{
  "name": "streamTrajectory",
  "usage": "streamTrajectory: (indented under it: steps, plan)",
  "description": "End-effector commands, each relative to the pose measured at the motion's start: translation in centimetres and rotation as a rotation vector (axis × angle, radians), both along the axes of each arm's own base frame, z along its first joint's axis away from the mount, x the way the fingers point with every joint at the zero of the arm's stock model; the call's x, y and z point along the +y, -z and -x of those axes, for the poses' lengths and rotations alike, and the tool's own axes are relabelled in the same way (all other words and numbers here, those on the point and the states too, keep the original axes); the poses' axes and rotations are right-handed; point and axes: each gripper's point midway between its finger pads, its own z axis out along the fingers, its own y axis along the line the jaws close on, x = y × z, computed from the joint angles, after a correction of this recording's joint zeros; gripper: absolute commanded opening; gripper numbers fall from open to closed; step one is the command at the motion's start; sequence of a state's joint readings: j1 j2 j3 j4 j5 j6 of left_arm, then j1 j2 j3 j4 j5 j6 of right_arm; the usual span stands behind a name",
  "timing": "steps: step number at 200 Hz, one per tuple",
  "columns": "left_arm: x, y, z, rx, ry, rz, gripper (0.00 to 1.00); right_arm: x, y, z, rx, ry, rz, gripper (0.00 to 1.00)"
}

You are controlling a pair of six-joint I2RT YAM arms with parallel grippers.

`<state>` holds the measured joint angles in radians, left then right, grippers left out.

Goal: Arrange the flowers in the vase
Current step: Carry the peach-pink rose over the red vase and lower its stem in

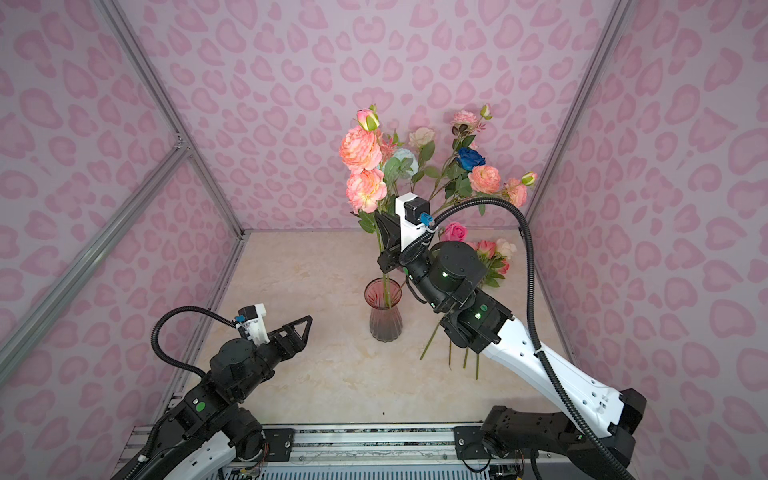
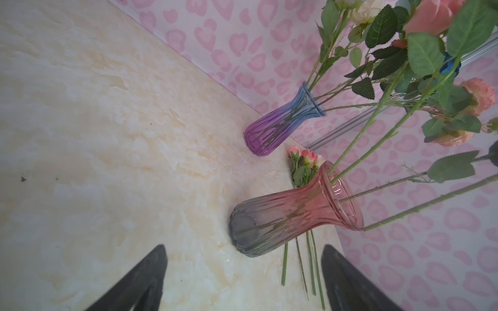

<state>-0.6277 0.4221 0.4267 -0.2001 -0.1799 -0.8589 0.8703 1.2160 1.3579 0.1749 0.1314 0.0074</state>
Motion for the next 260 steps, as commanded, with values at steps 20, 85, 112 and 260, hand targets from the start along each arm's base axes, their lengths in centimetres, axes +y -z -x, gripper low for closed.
streamTrajectory:
  steps: [20, 85, 112, 260]
  plan:
    - [-0.1, -1.7, -0.3, -0.063, 0.000, 0.006, 0.91, 1.8, 0.2, -1.7, -0.062, 0.028, 0.030, 0.00]
    - [0.4, -1.2, -0.4, -0.069, -0.016, -0.035, 0.91, 4.1, 7.9, -2.8, 0.074, -0.040, 0.129, 0.00]
    - [0.6, -1.1, -0.5, -0.077, -0.028, -0.044, 0.92, 4.4, 12.6, -2.6, 0.167, -0.057, 0.163, 0.01]
    - [-0.3, -0.8, -1.3, -0.054, -0.009, -0.056, 0.92, 3.0, 18.5, -0.6, 0.302, -0.050, 0.256, 0.31]
